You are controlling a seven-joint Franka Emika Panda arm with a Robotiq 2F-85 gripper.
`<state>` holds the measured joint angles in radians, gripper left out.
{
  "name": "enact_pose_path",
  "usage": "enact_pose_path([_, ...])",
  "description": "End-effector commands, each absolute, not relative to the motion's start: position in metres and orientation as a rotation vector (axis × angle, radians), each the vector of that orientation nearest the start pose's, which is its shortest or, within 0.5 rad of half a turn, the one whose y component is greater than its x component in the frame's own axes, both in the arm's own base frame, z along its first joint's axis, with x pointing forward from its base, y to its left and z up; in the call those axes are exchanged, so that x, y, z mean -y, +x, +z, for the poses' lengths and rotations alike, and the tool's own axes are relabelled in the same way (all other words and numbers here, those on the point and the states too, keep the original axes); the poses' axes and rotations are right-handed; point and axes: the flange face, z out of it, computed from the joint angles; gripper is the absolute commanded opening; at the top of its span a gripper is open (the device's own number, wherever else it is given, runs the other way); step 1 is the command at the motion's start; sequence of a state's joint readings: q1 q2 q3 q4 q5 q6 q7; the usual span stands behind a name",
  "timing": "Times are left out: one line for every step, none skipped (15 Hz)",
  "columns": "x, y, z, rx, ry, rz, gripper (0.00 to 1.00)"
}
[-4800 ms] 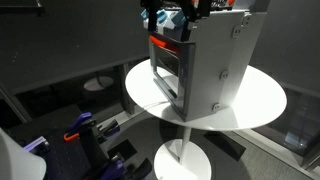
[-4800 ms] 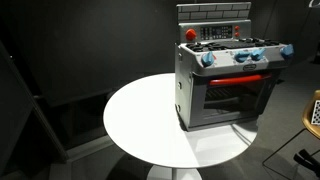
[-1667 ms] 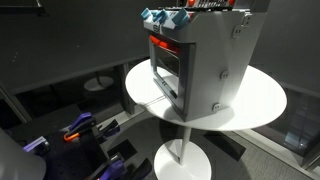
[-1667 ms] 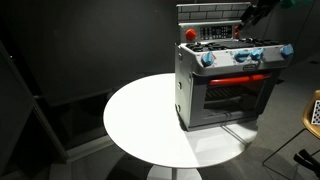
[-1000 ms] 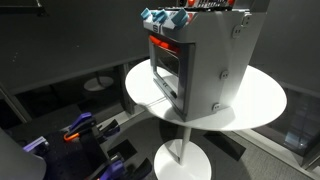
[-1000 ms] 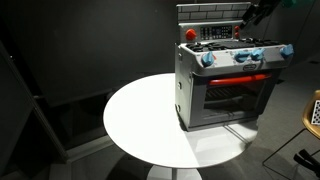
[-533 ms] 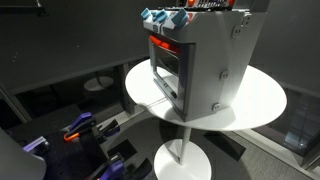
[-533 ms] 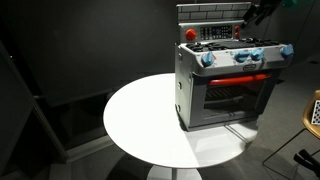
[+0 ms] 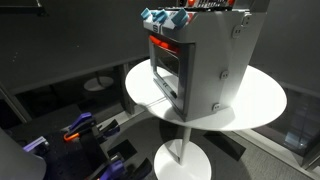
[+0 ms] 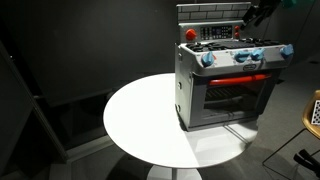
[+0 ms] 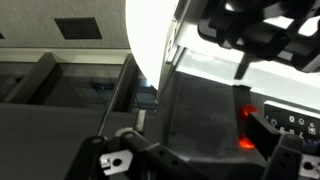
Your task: Press the orange button on the stove
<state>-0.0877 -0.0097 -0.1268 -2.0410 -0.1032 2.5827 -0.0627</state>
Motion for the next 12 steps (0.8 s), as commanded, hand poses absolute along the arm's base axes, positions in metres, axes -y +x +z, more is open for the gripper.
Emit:
enact_pose_path([0.124, 0.582, 0.515, -0.145, -3.179, -0.871, 1.0])
enact_pose_path([0.124, 0.583, 0.515, -0.145, -3.179, -0.874, 1.0])
enact_pose_path([0.124, 0.584, 0.514, -0.143, -3.18, -0.877, 1.0])
enact_pose_path([0.125, 0.585, 0.513, -0.143, -3.181, -0.882, 1.0])
enact_pose_path([0.125, 0.587, 0.512, -0.144, -3.182, -0.882, 1.0])
enact_pose_path([0.126, 0.589, 0.511, -0.141, -3.18, -0.884, 1.0])
enact_pose_path([0.126, 0.59, 0.51, -0.138, -3.179, -0.884, 1.0])
enact_pose_path([0.125, 0.592, 0.509, -0.132, -3.178, -0.885, 1.0])
enact_pose_path([0.125, 0.595, 0.508, -0.126, -3.177, -0.891, 1.0])
enact_pose_path([0.124, 0.597, 0.507, -0.119, -3.175, -0.897, 1.0])
enact_pose_path([0.123, 0.6, 0.507, -0.112, -3.173, -0.904, 1.0])
enact_pose_path([0.122, 0.603, 0.507, -0.108, -3.172, -0.908, 1.0])
